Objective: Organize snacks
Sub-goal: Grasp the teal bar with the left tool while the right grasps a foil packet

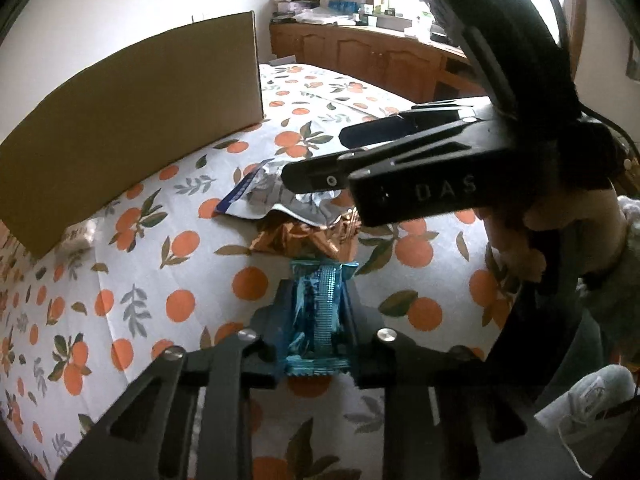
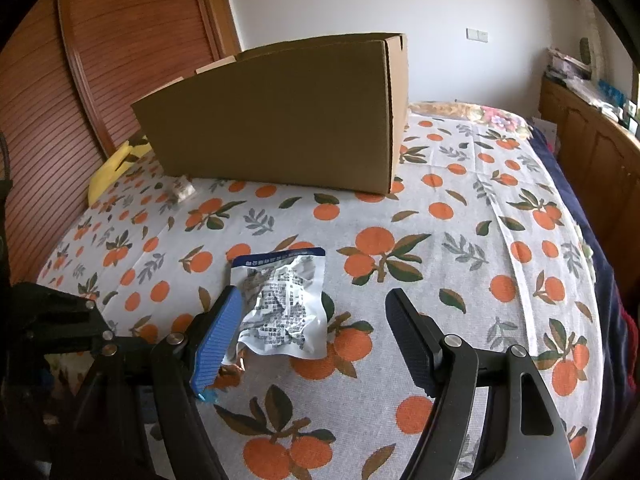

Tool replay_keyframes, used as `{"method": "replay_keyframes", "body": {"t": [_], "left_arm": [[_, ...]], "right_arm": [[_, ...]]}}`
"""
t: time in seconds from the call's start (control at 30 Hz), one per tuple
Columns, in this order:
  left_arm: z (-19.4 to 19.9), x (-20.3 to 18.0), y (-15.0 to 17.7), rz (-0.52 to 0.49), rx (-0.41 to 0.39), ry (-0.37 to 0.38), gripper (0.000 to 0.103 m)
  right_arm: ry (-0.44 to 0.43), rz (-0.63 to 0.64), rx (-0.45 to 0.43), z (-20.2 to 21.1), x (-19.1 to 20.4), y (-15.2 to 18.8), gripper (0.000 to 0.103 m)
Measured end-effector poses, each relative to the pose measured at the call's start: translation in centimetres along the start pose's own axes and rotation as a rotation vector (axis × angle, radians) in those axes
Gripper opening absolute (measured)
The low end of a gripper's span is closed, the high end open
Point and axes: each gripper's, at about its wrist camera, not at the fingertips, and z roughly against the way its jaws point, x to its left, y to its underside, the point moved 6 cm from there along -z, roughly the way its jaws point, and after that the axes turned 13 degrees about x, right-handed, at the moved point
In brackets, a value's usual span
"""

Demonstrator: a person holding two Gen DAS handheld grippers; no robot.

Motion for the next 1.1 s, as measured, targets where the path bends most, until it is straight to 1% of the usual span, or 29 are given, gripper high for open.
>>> {"method": "replay_keyframes", "body": {"t": [0.13,0.3,0.43,0.57,0.77,0.93,1.0,1.07,1.1], "left_arm": [[0.5,0.5,0.8,0.028,0.009,0.009,0.021],[1.1,1.6,2.1,0.08,0.001,0.01,0.021],[1.5,2.3,2.8,0.115,-0.007,0.025,0.021],[1.7,2.1,3.1,0.109,-0.02,0.052,0.021],[2.4,2.2,3.5,0.123,-0.038,0.052,0.021],[2.8,2.5,3.5,0.133,-0.047,0.048,0.021],[2.6,2.7,3.4,0.139,-0.048,0.049,0.021],[2.5,3.0,3.4,0.146,-0.048,0.046,0.021],[2.5,3.1,3.5,0.15,-0.048,0.045,0.021]], "right_arm": [[-0.014,0.004,0.024,-0.4,0.1,-0.1,0.076],[-0.02,0.0,0.061,-0.9,0.1,-0.1,0.075],[-0.002,0.007,0.088,-1.3,0.3,-0.2,0.075],[0.027,0.049,0.118,-1.9,1.1,-0.3,0.075],[0.04,0.094,0.166,-2.6,1.7,-1.2,0.075],[0.028,0.111,0.202,-3.2,2.0,-2.0,0.074],[0.011,0.12,0.205,-3.2,2.3,-2.0,0.063],[-0.022,0.129,0.208,-2.9,2.8,-1.8,0.04],[-0.037,0.127,0.213,-2.9,3.1,-1.7,0.04]]}}
